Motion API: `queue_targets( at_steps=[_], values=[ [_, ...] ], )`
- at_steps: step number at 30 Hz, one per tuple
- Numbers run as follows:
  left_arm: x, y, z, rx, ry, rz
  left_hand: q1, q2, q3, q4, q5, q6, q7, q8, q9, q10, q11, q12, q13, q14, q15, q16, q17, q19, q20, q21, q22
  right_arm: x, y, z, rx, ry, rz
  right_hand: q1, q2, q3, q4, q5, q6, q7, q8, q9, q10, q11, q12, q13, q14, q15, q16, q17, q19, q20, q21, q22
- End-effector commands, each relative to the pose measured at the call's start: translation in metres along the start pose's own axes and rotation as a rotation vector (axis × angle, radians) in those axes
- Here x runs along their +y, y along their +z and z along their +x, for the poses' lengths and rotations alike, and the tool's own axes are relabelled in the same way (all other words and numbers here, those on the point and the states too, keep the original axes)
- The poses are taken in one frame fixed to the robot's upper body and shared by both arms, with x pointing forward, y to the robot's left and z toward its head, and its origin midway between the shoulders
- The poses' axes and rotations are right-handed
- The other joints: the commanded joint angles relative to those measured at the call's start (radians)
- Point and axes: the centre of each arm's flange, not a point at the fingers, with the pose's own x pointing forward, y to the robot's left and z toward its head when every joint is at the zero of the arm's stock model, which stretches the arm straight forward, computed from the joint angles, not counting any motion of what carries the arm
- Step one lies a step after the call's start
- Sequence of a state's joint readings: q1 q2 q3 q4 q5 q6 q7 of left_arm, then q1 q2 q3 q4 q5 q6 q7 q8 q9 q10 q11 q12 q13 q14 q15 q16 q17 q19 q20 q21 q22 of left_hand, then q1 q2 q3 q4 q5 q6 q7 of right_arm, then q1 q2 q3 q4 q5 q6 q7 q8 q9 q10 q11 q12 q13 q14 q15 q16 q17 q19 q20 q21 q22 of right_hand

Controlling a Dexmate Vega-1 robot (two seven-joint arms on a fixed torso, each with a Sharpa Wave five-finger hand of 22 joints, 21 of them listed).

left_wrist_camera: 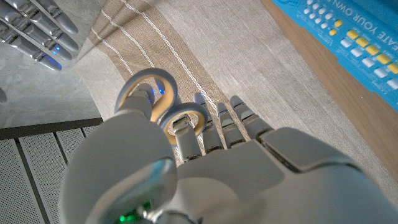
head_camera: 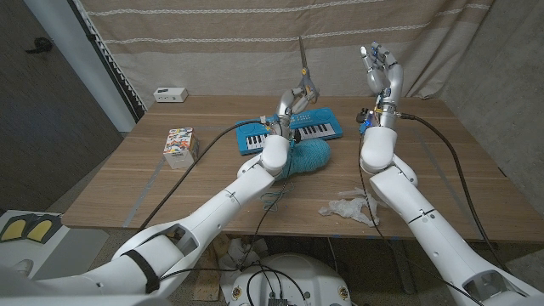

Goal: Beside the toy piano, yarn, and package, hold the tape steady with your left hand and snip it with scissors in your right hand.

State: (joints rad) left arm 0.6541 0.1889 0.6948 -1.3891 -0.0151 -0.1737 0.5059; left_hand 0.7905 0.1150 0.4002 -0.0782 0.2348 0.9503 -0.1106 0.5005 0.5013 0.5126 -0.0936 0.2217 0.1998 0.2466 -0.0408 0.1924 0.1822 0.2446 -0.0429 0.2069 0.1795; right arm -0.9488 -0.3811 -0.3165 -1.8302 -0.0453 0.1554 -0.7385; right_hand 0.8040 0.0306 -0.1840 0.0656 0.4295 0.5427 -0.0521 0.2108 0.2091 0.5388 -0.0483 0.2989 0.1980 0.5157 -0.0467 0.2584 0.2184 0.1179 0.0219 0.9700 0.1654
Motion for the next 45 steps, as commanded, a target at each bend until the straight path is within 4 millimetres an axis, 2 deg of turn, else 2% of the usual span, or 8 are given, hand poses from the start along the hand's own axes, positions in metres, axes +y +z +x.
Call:
queue_targets(
  at_steps=[1,8,17,29,41,42,44,45],
  values=[
    [0.014,0.009,-0.011,0.004,-0.050,-0.008,-0.024,0.031,0.098,0.083,-0.001,0.010,-0.005,-0.006,-0.014,0.087,-0.110,0.003,0.014,0.016,-0.169,0.007,0.007,0.000,-0.082,-0.002,0.000,-0.014,0.000,0.001,0.017,0.040,-0.037,-0.005,-0.001,-0.006,-0.004,0.014,-0.036,-0.003,-0.014,0.000,-0.017,0.003,-0.011,0.005,-0.014,-0.010,-0.005,-0.001,0.002,0.012,-0.015,0.005],
    [0.017,0.011,-0.016,-0.011,-0.067,-0.014,-0.032,0.048,0.142,0.085,-0.001,0.022,0.009,-0.025,-0.077,0.160,-0.123,0.053,0.071,0.099,-0.174,0.037,0.037,0.004,-0.076,-0.003,-0.001,-0.015,-0.002,0.000,0.025,0.053,-0.052,-0.005,0.000,-0.005,-0.006,0.016,-0.033,-0.003,-0.011,0.000,-0.024,0.003,-0.014,0.005,-0.024,-0.004,-0.009,-0.002,-0.002,0.019,-0.022,0.005],
    [0.020,0.010,-0.021,0.041,-0.129,-0.055,-0.077,0.013,0.171,0.106,0.013,0.032,-0.088,-0.027,-0.115,0.123,-0.123,0.120,0.194,0.145,-0.172,0.061,0.124,-0.020,-0.060,-0.007,0.000,-0.015,-0.002,0.001,0.033,0.062,-0.067,-0.006,0.005,-0.005,-0.010,0.020,-0.056,0.001,-0.017,0.000,-0.042,0.007,-0.022,0.006,-0.038,0.010,-0.015,-0.003,-0.009,0.027,-0.038,0.006],
    [0.024,0.010,-0.025,0.045,-0.165,-0.140,-0.097,0.017,0.214,0.097,0.019,0.010,0.008,0.056,-0.005,-0.077,-0.121,0.123,0.309,0.018,-0.162,0.016,0.217,-0.044,-0.048,-0.006,0.002,-0.016,-0.005,-0.003,0.048,0.076,-0.082,-0.011,0.009,-0.005,-0.012,0.024,-0.091,0.006,-0.022,-0.001,-0.062,0.015,-0.031,0.006,-0.057,0.025,-0.023,-0.004,-0.015,0.041,-0.057,0.006],
    [0.027,0.009,-0.035,0.010,-0.091,-0.104,-0.109,0.024,0.250,0.083,0.003,0.027,0.002,0.085,0.001,-0.009,-0.124,0.190,0.371,0.089,-0.163,0.066,0.288,-0.042,-0.033,-0.003,0.004,-0.015,-0.010,-0.006,0.074,0.130,-0.088,-0.023,0.019,-0.008,-0.016,0.030,-0.223,0.019,-0.033,-0.001,-0.115,0.029,-0.051,0.008,-0.095,0.053,-0.040,-0.007,-0.036,0.071,-0.103,0.007],
    [0.027,0.009,-0.036,0.008,-0.084,-0.102,-0.110,0.026,0.249,0.083,0.001,0.025,0.000,0.087,0.004,-0.003,-0.123,0.200,0.380,0.093,-0.164,0.071,0.296,-0.042,-0.031,-0.002,0.004,-0.015,-0.011,-0.006,0.077,0.132,-0.086,-0.024,0.019,-0.008,-0.016,0.030,-0.224,0.019,-0.033,-0.001,-0.117,0.030,-0.052,0.008,-0.096,0.052,-0.040,-0.007,-0.036,0.073,-0.104,0.007],
    [0.029,0.009,-0.038,0.011,-0.070,-0.098,-0.071,0.045,0.174,0.005,-0.022,0.041,-0.011,0.063,-0.067,-0.022,-0.118,0.334,0.567,0.087,-0.169,0.159,0.460,-0.032,-0.029,0.000,0.011,-0.015,-0.012,-0.006,0.081,0.147,-0.082,-0.025,0.020,-0.008,-0.017,0.031,-0.230,0.020,-0.032,-0.001,-0.124,0.029,-0.055,0.008,-0.100,0.053,-0.041,-0.007,-0.037,0.074,-0.107,0.007],
    [0.029,0.009,-0.038,0.011,-0.069,-0.098,-0.081,0.047,0.161,0.011,-0.021,0.038,-0.016,0.071,-0.056,-0.039,-0.119,0.362,0.614,0.105,-0.170,0.178,0.488,-0.035,-0.028,-0.001,0.012,-0.015,-0.012,-0.006,0.081,0.147,-0.082,-0.025,0.021,-0.008,-0.017,0.031,-0.231,0.021,-0.031,-0.001,-0.125,0.030,-0.055,0.008,-0.104,0.056,-0.043,-0.008,-0.038,0.074,-0.109,0.007]
  ],
)
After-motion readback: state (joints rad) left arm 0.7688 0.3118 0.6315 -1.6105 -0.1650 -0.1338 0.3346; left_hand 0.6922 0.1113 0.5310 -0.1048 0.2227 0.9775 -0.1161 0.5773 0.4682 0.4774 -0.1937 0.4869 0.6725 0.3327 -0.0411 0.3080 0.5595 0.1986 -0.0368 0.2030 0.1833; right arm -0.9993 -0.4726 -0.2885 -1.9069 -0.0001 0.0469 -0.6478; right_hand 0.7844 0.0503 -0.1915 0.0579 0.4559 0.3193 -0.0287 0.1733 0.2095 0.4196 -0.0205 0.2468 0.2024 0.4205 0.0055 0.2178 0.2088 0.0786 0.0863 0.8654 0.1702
